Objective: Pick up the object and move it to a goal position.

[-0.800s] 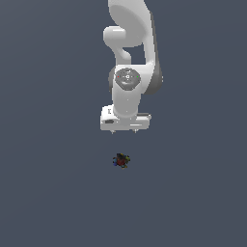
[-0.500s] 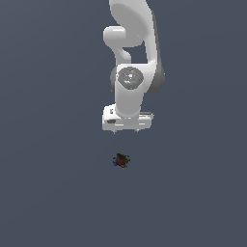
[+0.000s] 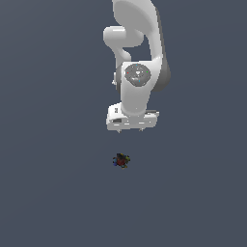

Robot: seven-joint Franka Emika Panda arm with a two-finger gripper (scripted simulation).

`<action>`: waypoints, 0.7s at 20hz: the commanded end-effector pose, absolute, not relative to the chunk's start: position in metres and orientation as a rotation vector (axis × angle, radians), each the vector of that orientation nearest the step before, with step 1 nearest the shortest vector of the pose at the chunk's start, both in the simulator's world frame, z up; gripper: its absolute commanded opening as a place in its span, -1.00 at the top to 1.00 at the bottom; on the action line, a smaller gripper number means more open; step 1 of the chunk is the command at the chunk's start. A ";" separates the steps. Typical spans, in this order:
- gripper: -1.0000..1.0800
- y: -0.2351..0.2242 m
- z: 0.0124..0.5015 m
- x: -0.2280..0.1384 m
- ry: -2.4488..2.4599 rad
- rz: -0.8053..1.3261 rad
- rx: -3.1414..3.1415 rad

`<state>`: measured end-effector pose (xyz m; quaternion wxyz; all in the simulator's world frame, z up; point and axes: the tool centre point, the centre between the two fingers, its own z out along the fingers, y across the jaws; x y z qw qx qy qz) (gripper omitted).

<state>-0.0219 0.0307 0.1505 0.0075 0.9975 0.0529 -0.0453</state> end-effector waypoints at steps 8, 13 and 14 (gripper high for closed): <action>-0.92 0.028 0.145 -0.015 0.304 -0.135 3.110; -0.92 0.026 0.140 -0.008 0.455 -0.127 3.093; -0.92 0.025 0.139 -0.006 0.492 -0.125 3.088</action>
